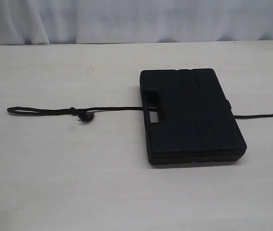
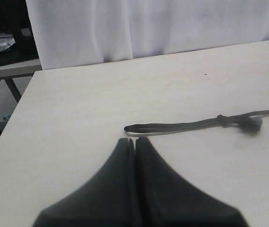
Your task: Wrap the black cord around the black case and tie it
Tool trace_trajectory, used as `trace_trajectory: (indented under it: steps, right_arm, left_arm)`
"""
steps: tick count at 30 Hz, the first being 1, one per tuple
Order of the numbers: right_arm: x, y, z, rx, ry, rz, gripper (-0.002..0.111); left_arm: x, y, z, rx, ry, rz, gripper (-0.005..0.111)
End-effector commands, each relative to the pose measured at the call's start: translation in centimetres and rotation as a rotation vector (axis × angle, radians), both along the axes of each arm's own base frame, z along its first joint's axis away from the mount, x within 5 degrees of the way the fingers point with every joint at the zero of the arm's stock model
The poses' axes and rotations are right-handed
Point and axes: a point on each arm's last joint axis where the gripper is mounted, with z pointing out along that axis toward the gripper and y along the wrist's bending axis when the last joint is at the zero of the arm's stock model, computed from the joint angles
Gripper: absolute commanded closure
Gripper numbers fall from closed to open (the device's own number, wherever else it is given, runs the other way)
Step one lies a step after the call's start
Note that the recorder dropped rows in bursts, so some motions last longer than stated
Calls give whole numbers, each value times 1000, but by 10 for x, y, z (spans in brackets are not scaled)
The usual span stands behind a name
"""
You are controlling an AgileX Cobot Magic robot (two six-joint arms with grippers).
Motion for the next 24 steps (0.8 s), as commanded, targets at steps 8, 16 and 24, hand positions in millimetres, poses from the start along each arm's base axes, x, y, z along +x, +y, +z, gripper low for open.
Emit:
trace_trajectory:
  steps: [8,16,24]
  right_arm:
    - [-27,-1,77,465,-579,183,104]
    - [4,-3,145,268,91,-36,88]
    - [61,7,179,70,609,-54,65]
  left_arm:
    - [0,-1,0,-6,-13,-9,107]
    - [0,-1,0,-6,-13,-9,107]
    - [0,-1,0,-6,-13,-9,107]
